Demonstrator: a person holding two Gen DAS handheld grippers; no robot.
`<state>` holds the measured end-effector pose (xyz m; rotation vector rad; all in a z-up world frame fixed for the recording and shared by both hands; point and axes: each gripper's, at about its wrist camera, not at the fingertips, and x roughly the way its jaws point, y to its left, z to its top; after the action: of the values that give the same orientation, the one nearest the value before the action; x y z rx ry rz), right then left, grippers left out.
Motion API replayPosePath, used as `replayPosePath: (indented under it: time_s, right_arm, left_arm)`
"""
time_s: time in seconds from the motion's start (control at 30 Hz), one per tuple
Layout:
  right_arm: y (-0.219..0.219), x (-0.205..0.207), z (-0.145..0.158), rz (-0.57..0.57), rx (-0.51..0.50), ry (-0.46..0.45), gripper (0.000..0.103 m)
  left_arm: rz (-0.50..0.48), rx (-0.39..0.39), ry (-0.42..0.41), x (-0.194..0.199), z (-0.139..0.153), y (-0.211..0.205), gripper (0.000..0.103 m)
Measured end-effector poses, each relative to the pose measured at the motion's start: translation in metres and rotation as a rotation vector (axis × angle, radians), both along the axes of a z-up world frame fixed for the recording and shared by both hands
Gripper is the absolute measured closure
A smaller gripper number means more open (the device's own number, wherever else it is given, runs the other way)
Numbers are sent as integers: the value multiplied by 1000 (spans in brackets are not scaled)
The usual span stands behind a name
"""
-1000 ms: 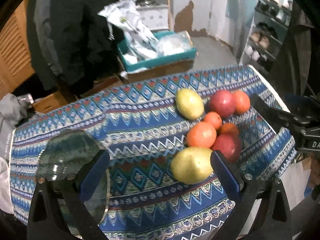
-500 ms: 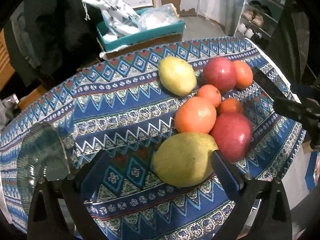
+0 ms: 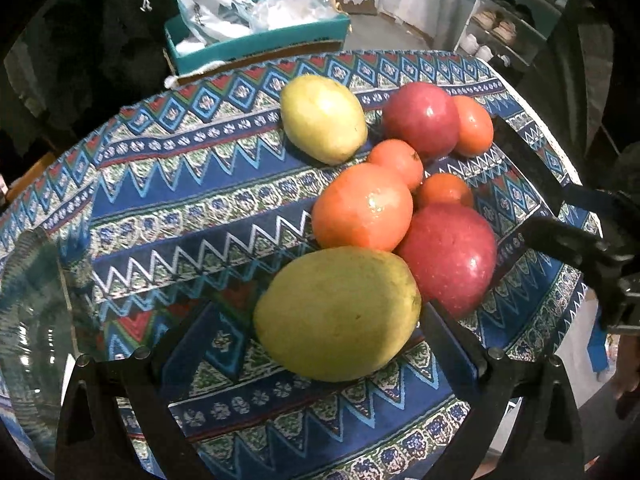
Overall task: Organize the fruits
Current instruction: 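Close the left gripper on the large yellow-green fruit while the right tool moves toward a red apple, then grasp the red apple with the right gripper while the left gripper lifts the yellow fruit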
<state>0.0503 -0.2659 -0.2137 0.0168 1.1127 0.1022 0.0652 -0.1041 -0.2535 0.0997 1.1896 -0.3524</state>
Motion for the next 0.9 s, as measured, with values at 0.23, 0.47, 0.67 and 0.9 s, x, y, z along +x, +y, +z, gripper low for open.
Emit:
replayPosePath:
  time_s: [0.23, 0.47, 0.67, 0.9]
  right_arm:
    - [-1, 2, 0, 2, 4, -2, 3]
    - [4, 4, 3, 10, 20, -8, 3]
    - [19, 7, 4, 54, 42, 2, 3]
    - [39, 16, -11, 91, 76, 64, 3]
  left_arm:
    - [-14, -61, 58, 3, -15, -1, 14]
    - [-33, -68, 40, -3, -13, -1, 17]
    - [-9, -50, 32, -8, -7, 14, 17]
    - [78, -18, 21, -11, 4, 47, 17]
